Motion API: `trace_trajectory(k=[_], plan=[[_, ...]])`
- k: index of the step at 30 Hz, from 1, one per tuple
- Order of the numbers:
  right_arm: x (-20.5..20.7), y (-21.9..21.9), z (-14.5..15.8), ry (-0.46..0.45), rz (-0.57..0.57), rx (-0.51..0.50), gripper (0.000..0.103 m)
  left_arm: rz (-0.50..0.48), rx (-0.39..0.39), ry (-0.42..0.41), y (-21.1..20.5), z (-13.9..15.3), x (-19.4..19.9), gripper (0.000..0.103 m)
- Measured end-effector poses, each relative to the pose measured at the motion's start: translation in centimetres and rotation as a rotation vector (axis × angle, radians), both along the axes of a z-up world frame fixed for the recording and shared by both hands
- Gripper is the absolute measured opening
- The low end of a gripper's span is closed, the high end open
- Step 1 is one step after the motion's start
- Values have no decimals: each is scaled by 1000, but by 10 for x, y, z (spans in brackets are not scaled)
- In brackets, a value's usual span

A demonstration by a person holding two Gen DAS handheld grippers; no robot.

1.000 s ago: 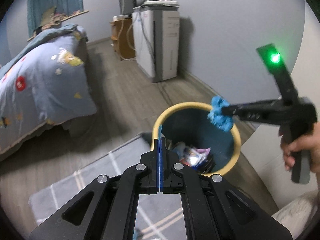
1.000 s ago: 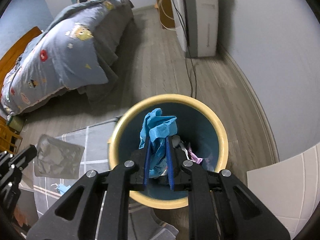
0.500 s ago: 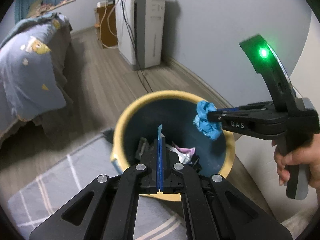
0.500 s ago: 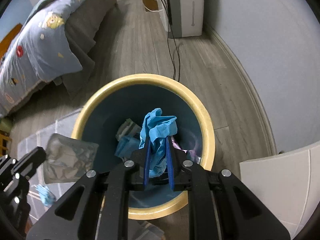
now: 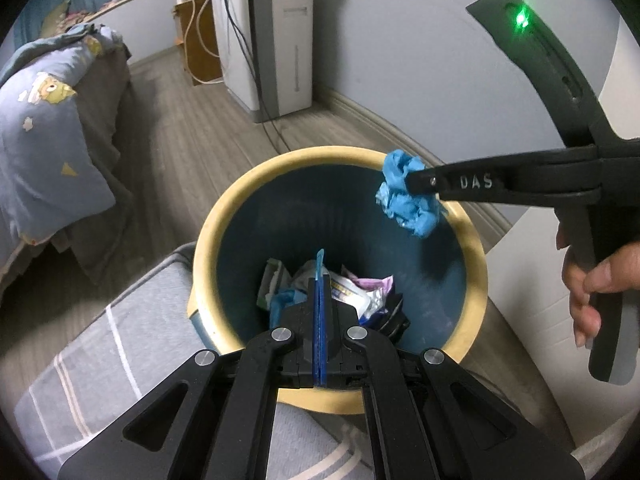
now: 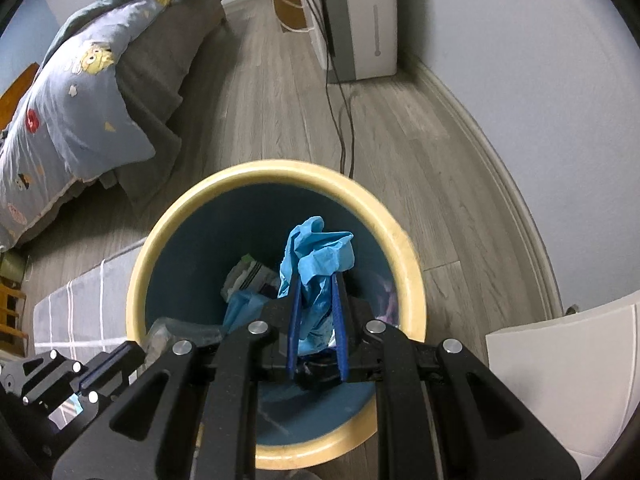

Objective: Collect trash
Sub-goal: 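Open both grippers over the bin, dropping the foil tray and blue mask, then move both grippers back over the last mask and white tissue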

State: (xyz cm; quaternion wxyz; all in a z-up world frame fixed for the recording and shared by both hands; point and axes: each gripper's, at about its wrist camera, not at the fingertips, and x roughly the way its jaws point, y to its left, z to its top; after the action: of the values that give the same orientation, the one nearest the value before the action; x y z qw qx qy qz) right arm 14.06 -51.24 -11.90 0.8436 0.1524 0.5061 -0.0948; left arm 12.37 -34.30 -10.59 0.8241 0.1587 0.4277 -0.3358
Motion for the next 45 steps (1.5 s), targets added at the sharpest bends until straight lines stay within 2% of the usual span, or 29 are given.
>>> trace_trajectory(k=[5,7,8,9,13,16,18,19,22,23,26,30,35,38,45], plan=[[1,-4,-2,6,-15,17,16,9,1,10,0,-3,4,1],[2,-4,-2,8,-15,11,21,11,-2,17,2,-2,5,2],[1,-3,-1,7,-17,9,31,12,-4,14,3,-2,5,4],[1,-2,1,1,-18,11,36,13,-10,11,5,0,4,8],[-2,-2,10,-16,-19,-3,37,33,-19,-5,17,11,1,21],[-7,-2,19,-33,-32,-5,44,59,-35,-25,31,25,-3,44],[-11,1,26,-51,-33,-17,60,84,-53,-44,44,36,-9,71],[-12,3,30,-58,-30,-23,63,99,-64,-53,51,41,-12,76],[-17,14,38,-69,-12,-41,85,151,-81,-56,71,53,-18,93],[-19,18,41,-71,-6,-50,93,175,-74,-61,78,55,-20,95],[-26,29,50,-79,2,-51,97,224,-62,-66,98,63,-27,95],[-36,44,61,-90,-9,-22,97,280,-32,-92,131,76,-37,96],[-48,80,72,-98,30,-47,97,348,11,-115,186,88,-54,97],[-55,113,72,-92,83,-49,97,396,29,-125,222,94,-64,98],[-70,185,66,-82,203,-80,97,556,46,-91,296,91,-82,98]])
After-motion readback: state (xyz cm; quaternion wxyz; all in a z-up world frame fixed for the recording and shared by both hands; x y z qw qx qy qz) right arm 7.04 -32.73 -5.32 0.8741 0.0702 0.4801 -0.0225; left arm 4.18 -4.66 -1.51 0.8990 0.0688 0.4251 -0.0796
